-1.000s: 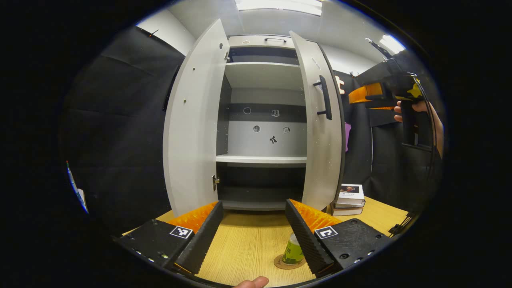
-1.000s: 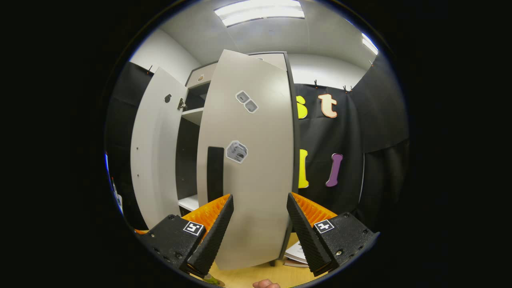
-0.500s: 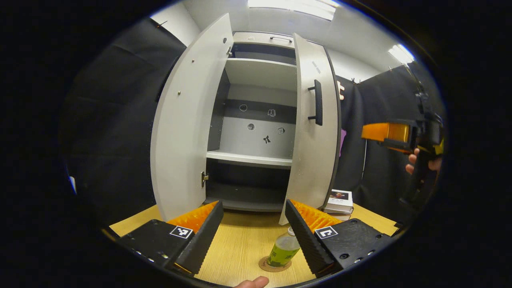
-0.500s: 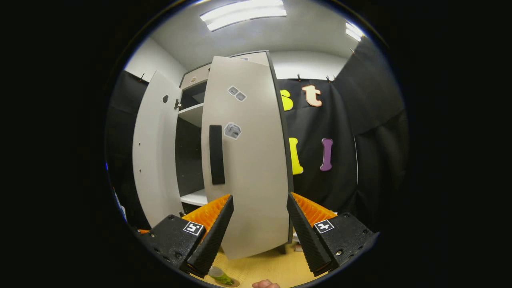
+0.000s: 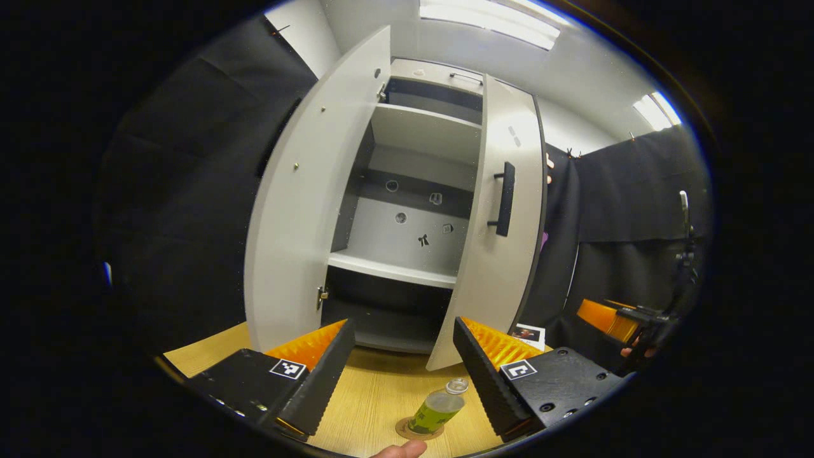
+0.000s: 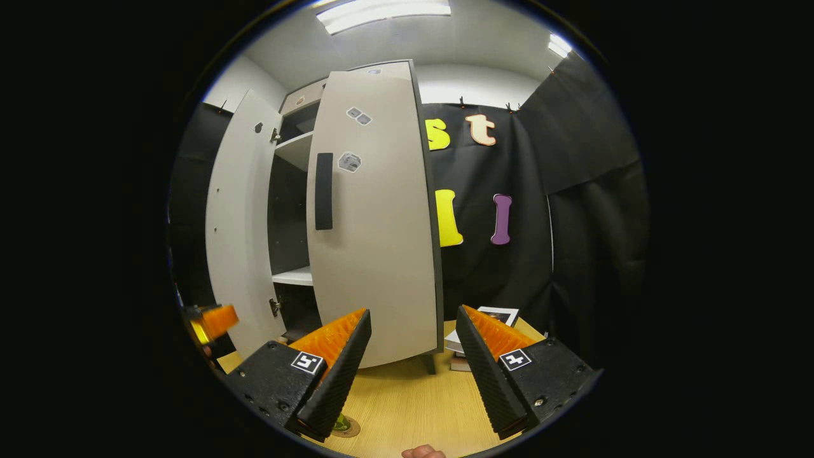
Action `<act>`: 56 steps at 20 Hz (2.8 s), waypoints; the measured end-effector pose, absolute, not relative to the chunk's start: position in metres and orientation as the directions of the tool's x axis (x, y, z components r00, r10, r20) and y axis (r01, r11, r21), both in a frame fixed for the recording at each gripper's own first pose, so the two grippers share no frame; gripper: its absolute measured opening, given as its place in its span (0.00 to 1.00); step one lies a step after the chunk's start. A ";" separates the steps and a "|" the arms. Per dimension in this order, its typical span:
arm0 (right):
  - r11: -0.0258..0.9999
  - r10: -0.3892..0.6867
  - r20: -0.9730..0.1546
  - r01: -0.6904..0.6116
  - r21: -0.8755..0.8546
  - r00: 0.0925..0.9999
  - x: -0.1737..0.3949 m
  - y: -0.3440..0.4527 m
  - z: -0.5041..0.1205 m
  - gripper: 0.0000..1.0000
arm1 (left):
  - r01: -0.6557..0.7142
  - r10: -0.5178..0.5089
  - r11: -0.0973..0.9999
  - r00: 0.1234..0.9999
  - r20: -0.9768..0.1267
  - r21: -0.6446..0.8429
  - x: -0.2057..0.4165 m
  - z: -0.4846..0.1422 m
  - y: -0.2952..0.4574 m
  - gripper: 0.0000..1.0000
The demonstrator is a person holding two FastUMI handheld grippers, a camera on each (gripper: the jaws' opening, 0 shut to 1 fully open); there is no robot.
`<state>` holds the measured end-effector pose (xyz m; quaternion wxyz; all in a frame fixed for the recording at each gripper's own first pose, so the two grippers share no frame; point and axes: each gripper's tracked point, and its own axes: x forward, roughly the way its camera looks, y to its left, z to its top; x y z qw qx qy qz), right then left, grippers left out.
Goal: Grasp the bottle in the cabinet with the left hand and place it on the coaster, then close the right door with the right hand and the left door with the left hand.
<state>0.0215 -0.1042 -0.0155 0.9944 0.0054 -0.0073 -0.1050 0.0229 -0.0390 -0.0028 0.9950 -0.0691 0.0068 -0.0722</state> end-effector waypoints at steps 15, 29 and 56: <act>0.991 -0.136 0.012 0.136 -0.017 0.991 0.021 -0.089 -0.009 0.83 | -0.303 0.316 0.946 0.941 0.120 -0.110 0.118 0.131 0.217 0.95; 0.986 -0.165 0.006 0.165 0.005 0.986 0.026 -0.108 -0.009 0.83 | -0.136 0.150 0.985 0.980 0.133 -0.110 0.130 0.130 0.104 0.93; 0.989 -0.146 -0.004 0.146 0.009 0.989 -0.005 -0.084 -0.010 0.83 | 0.072 -0.072 0.997 0.995 0.065 -0.003 0.036 -0.012 -0.054 0.95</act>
